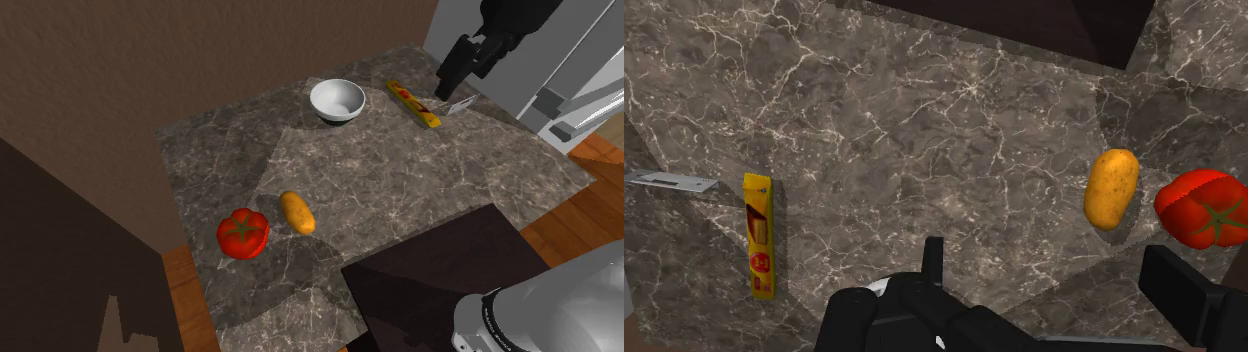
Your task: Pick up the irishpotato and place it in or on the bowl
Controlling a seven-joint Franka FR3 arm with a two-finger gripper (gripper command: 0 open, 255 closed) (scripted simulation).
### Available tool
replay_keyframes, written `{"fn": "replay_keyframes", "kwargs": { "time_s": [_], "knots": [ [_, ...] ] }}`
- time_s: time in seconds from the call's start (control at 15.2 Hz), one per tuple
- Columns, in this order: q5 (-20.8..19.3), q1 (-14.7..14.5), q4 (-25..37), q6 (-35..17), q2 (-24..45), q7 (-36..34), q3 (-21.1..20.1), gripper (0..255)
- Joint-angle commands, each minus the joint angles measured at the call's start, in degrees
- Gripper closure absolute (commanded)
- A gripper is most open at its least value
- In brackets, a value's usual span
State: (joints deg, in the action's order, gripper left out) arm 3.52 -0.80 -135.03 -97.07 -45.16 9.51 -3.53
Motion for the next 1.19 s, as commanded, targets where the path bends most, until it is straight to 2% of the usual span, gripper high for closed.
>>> {"fn": "replay_keyframes", "kwargs": {
  "time_s": [0.0,0.53,1.12],
  "knots": [
    [0.00,0.00,0.00,0.00,0.00,0.00,0.00,0],
    [3.15,-1.52,-7.37,-12.84,6.06,-7.95,-7.73,0],
    [4.04,-1.87,-9.72,-28.12,19.81,-17.94,-17.11,0]
  ]
}}
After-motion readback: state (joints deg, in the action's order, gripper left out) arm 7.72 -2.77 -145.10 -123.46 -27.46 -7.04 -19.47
